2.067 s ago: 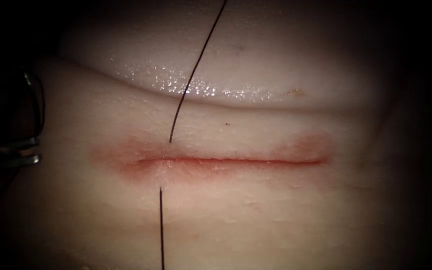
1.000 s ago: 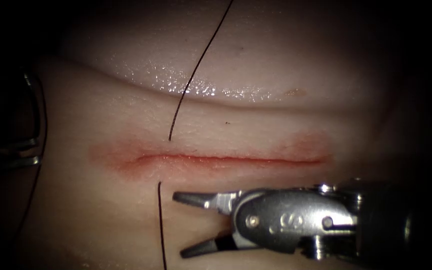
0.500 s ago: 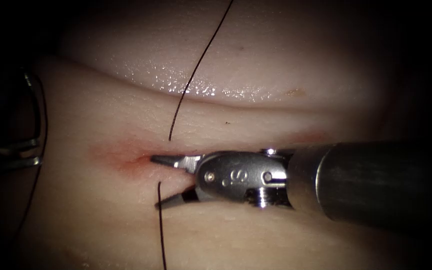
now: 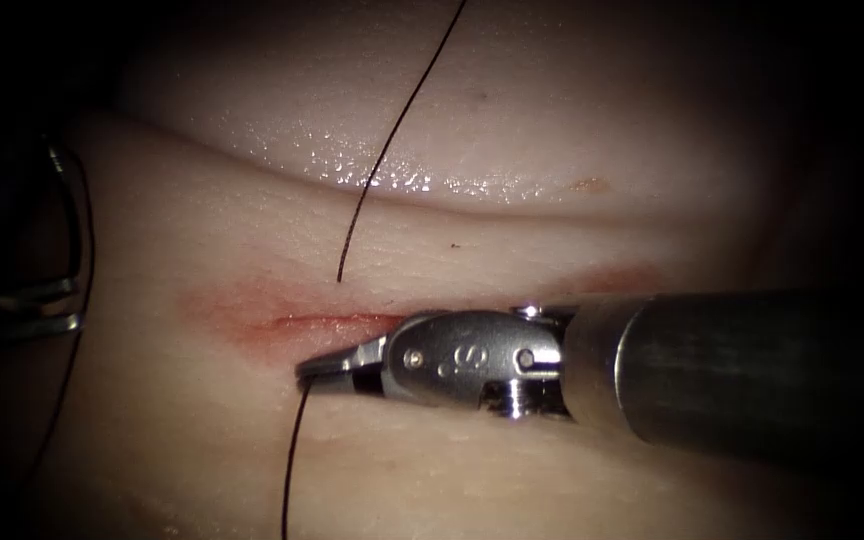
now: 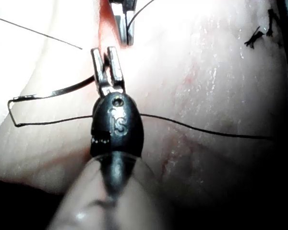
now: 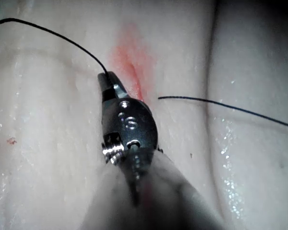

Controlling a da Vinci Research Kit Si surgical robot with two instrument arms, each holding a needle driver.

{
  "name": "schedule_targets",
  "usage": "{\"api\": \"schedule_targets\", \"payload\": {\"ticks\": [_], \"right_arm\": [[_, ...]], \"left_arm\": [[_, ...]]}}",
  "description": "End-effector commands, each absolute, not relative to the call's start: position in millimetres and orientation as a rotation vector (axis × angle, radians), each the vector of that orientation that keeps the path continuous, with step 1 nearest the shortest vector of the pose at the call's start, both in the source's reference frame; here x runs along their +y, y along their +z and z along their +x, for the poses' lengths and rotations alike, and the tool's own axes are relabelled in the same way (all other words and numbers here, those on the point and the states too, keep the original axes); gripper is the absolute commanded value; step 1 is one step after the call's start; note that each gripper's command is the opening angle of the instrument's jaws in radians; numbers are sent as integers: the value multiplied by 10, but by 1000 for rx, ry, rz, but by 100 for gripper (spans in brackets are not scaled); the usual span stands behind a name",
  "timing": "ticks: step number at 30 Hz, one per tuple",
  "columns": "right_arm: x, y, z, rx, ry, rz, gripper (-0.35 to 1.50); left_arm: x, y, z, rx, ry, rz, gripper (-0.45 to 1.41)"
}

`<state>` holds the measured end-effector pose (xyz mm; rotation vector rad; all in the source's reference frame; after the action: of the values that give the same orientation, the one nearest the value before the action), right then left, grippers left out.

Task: Wound Closure

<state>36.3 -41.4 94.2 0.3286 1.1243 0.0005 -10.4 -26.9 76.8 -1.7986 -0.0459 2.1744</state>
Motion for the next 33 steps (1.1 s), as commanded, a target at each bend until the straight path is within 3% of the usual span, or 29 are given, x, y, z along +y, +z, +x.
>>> {"api": "schedule_targets", "payload": {"ticks": [1,12,33], "right_arm": [[-419,940,365,1124,0,329,-35],[-461,868,337,1136,-27,353,-35],[-537,760,327,1111,-221,398,-35]], "left_arm": [[-275,774,-110,-49,2173,-1799,-45],[-275,775,-111,-51,2176,-1801,-45],[-276,775,-111,-51,2176,-1801,-45]]}}
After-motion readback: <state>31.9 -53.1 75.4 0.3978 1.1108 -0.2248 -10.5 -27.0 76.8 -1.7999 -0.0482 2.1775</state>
